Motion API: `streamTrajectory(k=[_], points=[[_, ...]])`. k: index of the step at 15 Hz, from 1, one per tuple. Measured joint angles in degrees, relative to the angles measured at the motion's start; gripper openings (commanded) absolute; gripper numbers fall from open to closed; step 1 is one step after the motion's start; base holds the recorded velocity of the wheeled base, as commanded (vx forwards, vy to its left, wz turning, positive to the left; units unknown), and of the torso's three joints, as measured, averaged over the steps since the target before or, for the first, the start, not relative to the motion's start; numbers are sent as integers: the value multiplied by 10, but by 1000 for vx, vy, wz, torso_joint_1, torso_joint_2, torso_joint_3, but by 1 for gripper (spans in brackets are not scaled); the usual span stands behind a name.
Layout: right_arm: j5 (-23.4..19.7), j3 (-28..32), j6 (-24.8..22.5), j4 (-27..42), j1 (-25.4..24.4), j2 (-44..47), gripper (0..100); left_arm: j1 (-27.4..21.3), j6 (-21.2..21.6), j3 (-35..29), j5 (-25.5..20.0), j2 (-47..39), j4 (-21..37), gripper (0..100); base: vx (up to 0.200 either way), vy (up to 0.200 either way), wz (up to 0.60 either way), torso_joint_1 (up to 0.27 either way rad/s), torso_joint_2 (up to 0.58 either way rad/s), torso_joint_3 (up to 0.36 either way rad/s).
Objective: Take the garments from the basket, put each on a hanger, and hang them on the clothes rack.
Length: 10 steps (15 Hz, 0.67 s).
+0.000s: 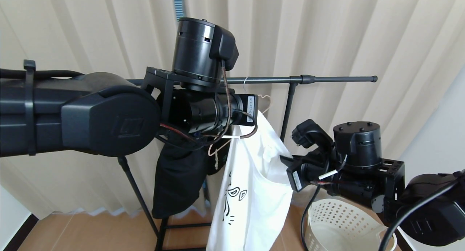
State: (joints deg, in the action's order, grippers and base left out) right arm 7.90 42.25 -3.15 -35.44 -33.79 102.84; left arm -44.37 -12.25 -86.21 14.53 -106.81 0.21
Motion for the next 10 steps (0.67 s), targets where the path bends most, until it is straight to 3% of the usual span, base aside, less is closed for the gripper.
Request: streamTrajectory(k=[3, 8, 9, 10], points=[[-1, 14, -1, 3, 51, -14, 0, 11, 1, 33, -1, 10, -1, 0, 0, 0, 0, 0, 0, 0], [0, 28, -2, 8, 74, -46, 0, 17, 4, 106, -1, 6, -3, 0, 0, 0, 0, 0, 0, 0], [4, 28, -2, 7, 74, -50, 0, 16, 7, 116, -1, 2, -3, 100, 0, 0, 0, 0, 0, 0], [10, 28, -2, 8, 75, -52, 0, 16, 10, 123, -1, -1, -2, 100, 0, 0, 0, 0, 0, 0]])
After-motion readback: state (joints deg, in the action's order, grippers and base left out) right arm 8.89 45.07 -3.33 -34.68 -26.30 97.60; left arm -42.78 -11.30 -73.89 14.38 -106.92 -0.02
